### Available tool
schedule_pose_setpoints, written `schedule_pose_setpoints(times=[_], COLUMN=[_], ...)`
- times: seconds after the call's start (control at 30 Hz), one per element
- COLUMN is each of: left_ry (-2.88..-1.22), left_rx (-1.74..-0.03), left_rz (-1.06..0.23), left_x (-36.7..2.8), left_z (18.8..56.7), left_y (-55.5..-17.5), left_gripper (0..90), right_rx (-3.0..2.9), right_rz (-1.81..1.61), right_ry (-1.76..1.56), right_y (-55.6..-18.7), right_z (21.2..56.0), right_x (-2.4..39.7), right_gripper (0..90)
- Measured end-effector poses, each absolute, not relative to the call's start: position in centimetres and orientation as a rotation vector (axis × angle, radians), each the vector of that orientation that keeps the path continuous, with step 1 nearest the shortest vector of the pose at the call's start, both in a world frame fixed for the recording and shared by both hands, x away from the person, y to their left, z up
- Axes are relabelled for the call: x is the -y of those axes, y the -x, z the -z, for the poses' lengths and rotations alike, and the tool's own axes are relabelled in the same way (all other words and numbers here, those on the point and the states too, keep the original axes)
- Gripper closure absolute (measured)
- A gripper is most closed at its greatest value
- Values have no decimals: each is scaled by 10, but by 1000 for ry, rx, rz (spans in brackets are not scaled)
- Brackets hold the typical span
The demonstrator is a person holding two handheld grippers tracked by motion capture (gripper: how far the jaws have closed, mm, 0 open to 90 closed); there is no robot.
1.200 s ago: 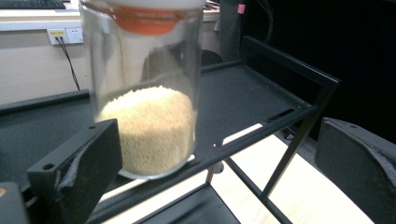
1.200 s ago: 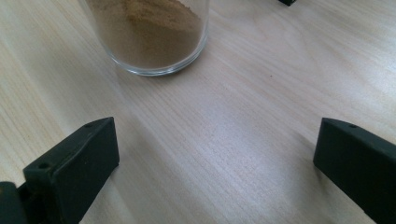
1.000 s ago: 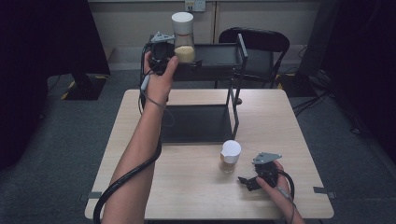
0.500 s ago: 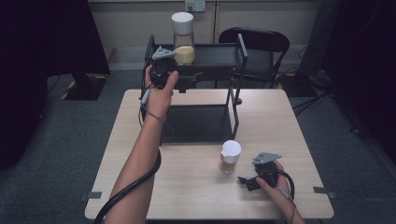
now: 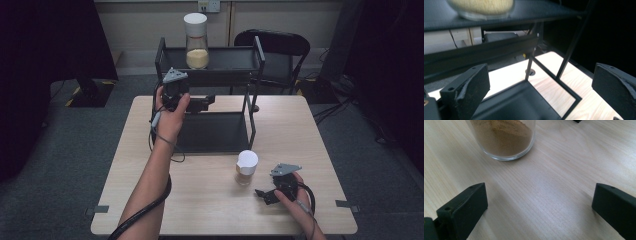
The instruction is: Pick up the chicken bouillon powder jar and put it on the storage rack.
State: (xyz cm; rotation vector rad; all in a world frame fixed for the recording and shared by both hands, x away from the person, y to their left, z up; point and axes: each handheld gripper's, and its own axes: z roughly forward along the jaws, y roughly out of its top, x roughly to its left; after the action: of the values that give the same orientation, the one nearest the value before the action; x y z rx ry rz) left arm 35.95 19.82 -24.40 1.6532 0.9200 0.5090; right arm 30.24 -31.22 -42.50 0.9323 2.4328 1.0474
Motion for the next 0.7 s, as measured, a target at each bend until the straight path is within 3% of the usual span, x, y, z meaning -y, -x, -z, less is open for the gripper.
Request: schedule_pose_setpoints(times=[0.7], left_ry=[-1670], left_rx=[-962], left_rz=[-469], left_x=[-213], left_z=[286], left_y=[-340], left_gripper=[9], right_rx=[-2431], right_rz=[-1050], right_ry=[-933], right_y=[-302], right_z=[425], right_x=[312], right_gripper=[0])
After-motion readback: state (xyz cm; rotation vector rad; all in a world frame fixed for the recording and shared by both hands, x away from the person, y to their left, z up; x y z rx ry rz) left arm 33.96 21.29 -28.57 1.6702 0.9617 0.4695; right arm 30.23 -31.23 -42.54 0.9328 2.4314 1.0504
